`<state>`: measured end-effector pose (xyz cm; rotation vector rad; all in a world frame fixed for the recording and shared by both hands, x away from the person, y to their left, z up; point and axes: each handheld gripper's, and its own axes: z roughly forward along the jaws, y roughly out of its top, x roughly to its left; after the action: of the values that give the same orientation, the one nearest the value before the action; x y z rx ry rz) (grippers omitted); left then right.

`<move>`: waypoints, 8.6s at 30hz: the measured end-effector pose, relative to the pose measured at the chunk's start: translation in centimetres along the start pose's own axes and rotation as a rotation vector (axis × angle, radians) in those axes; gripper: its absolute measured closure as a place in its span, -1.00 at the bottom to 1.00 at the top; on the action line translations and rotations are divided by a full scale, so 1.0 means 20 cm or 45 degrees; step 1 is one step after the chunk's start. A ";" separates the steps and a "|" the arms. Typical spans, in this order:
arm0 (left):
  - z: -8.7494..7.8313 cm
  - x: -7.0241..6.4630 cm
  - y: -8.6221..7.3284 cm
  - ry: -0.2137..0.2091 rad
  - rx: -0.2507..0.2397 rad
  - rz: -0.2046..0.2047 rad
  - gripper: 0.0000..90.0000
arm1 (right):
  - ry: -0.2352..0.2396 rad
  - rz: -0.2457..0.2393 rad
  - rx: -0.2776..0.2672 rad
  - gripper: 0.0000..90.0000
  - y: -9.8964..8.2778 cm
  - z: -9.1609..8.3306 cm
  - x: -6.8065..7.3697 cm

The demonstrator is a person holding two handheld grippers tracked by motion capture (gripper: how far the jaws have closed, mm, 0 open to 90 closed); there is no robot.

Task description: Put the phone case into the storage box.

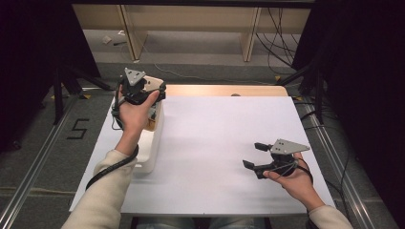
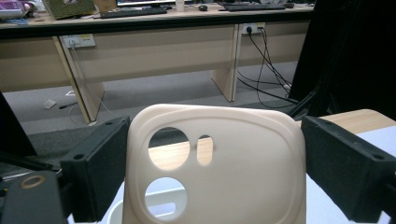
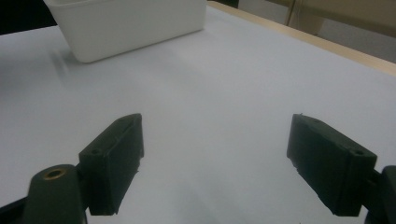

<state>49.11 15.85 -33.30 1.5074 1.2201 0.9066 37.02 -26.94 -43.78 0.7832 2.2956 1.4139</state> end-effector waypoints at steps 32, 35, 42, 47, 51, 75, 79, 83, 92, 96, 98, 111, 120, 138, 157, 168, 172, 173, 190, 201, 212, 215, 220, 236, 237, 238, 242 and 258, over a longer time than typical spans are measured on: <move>0.03 0.07 -0.04 0.061 -0.002 -0.027 -0.75 | 0.002 -0.003 -0.001 -0.56 0.00 0.00 0.00; 0.03 0.08 -0.04 0.067 -0.001 -0.028 -0.76 | 0.002 -0.002 -0.001 -0.56 0.00 0.00 0.00; 0.04 0.09 -0.05 0.071 0.005 -0.035 -0.76 | 0.002 -0.003 0.001 -0.56 0.00 0.00 0.00; 0.04 0.10 -0.06 0.072 0.003 -0.039 -0.76 | 0.003 -0.003 0.000 -0.56 0.00 0.00 0.00; 0.04 0.10 -0.06 0.074 0.005 -0.039 -0.76 | 0.003 -0.004 0.002 -0.56 0.00 0.00 0.00; 0.07 0.13 -0.09 0.070 0.011 -0.058 -0.76 | 0.003 -0.003 0.000 -0.56 0.00 0.00 0.00; 0.07 0.13 -0.09 0.068 0.010 -0.058 -0.76 | 0.003 -0.001 0.001 -0.56 0.00 0.00 0.00; 0.07 0.13 -0.09 0.067 0.011 -0.060 -0.76 | 0.003 -0.002 0.000 -0.56 0.00 0.00 0.00; 0.08 0.13 -0.10 0.064 0.019 -0.060 -0.76 | 0.005 0.000 0.003 -0.56 0.00 0.00 0.00; 0.08 0.13 -0.11 0.065 0.021 -0.062 -0.76 | 0.005 0.000 0.004 -0.56 0.00 0.00 0.00; 0.08 0.13 -0.11 0.065 0.023 -0.065 -0.76 | 0.005 0.002 0.003 -0.56 0.00 0.00 0.00; 0.10 0.13 -0.13 0.056 0.036 -0.063 -0.76 | 0.006 0.001 0.001 -0.56 0.00 0.00 0.00; 0.11 0.13 -0.13 0.054 0.042 -0.057 -0.76 | 0.005 0.001 0.001 -0.56 0.00 0.00 0.00; 0.13 0.14 -0.14 0.047 0.050 -0.064 -0.76 | 0.005 0.001 0.004 -0.56 0.00 0.00 0.00; 0.16 0.13 -0.14 0.048 0.067 -0.059 -0.76 | 0.005 0.001 0.004 -0.56 0.00 0.00 0.00; 0.18 0.13 -0.13 0.049 0.076 -0.055 -0.76 | 0.007 0.002 0.003 -0.56 0.00 0.01 0.01; 0.19 0.13 -0.13 0.047 0.082 -0.053 -0.76 | 0.007 0.002 0.004 -0.56 0.00 0.01 0.00; 0.19 0.13 -0.13 0.047 0.084 -0.056 -0.76 | 0.007 0.002 0.004 -0.56 0.00 0.01 0.01; 0.22 0.15 -0.14 0.039 0.107 -0.059 -0.76 | 0.009 0.004 0.004 -0.56 0.00 0.01 0.01; 0.24 0.15 -0.14 0.039 0.117 -0.061 -0.76 | 0.011 0.004 0.005 -0.56 0.00 0.01 0.01; 0.26 0.15 -0.14 0.037 0.132 -0.055 -0.76 | 0.011 0.002 0.006 -0.56 0.00 0.01 0.01; 0.26 0.16 -0.14 0.037 0.134 -0.057 -0.76 | 0.011 0.001 0.005 -0.56 0.00 0.01 0.01; 0.27 0.16 -0.14 0.039 0.139 -0.055 -0.76 | 0.011 0.000 0.005 -0.56 0.00 0.01 0.01; 0.29 0.17 -0.15 0.036 0.158 -0.059 -0.76 | 0.014 0.003 0.006 -0.56 0.00 0.01 0.01; 0.29 0.17 -0.15 0.036 0.158 -0.061 -0.76 | 0.014 0.004 0.007 -0.56 0.00 0.01 0.01; 0.29 0.17 -0.15 0.036 0.159 -0.060 -0.76 | 0.014 0.003 0.007 -0.56 0.00 0.01 0.01; 0.30 0.17 -0.15 0.034 0.163 -0.059 -0.76 | 0.014 0.002 0.007 -0.56 0.00 0.01 0.01; 0.31 0.17 -0.15 0.030 0.176 -0.060 -0.76 | 0.016 0.000 0.008 -0.56 0.00 0.01 0.01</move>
<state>54.99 17.97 -37.91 1.5735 1.3534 0.8245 37.03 -26.68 -43.89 0.7790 2.3107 1.4159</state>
